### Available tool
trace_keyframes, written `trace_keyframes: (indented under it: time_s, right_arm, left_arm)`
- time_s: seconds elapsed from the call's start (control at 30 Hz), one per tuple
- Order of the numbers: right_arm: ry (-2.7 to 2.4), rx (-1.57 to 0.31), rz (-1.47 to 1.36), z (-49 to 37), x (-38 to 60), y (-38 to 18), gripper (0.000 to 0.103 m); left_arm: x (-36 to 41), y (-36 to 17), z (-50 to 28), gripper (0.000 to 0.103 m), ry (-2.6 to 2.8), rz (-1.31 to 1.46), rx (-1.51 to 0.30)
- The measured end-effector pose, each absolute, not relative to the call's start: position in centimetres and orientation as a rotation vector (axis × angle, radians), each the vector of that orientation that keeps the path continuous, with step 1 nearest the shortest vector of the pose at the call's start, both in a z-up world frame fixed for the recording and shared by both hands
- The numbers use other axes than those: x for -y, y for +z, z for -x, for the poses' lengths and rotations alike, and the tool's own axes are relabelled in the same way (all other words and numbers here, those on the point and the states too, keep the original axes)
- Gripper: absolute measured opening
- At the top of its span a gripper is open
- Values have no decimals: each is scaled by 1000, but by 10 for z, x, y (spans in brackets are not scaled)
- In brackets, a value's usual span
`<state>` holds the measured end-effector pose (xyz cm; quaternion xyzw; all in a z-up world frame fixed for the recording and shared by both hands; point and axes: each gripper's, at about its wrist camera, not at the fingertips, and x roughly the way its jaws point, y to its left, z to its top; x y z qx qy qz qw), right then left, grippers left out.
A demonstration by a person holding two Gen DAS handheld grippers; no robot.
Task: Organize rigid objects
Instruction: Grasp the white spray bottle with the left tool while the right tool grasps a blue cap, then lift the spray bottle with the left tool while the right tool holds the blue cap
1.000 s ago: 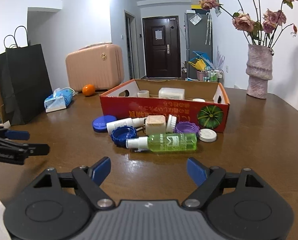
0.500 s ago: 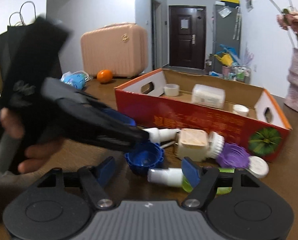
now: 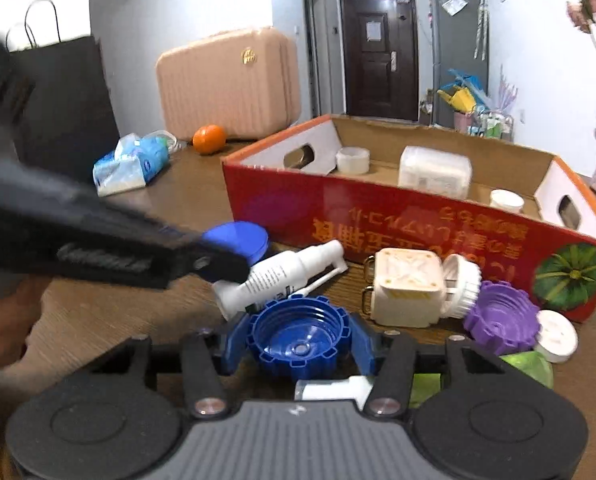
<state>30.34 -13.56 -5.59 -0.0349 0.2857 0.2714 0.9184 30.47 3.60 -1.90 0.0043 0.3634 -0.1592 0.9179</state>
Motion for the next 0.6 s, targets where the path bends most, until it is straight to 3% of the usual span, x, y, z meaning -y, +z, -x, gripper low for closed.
trace_keyframes:
  time_s: [0.07, 0.13, 0.2, 0.23, 0.3, 0.37, 0.6]
  right_arm:
    - [548, -559, 89, -290, 142, -50, 52]
    - [519, -541, 91, -275, 155, -44, 52]
    - [494, -538, 78, -269, 167, -40, 52]
    - [474, -543, 71, -266, 173, -39, 52]
    - [434, -557, 61, -260, 184, -40, 52]
    - [422, -568, 59, -251, 196, -42, 52]
    - [430, -643, 73, -242, 207, -61, 52]
  left_arm:
    - [-33, -15, -301, 13, -313, -44, -730]
    - [-26, -9, -308, 22, -323, -80, -722]
    - [-13, -10, -324, 47, -344, -122, -711]
    - [-5, -14, -334, 48, -333, -155, -727]
    - [9, -25, -352, 35, -304, -213, -801]
    - [13, -33, -357, 29, -325, -214, -823]
    - [0, -16, -314, 28, -299, -118, -699]
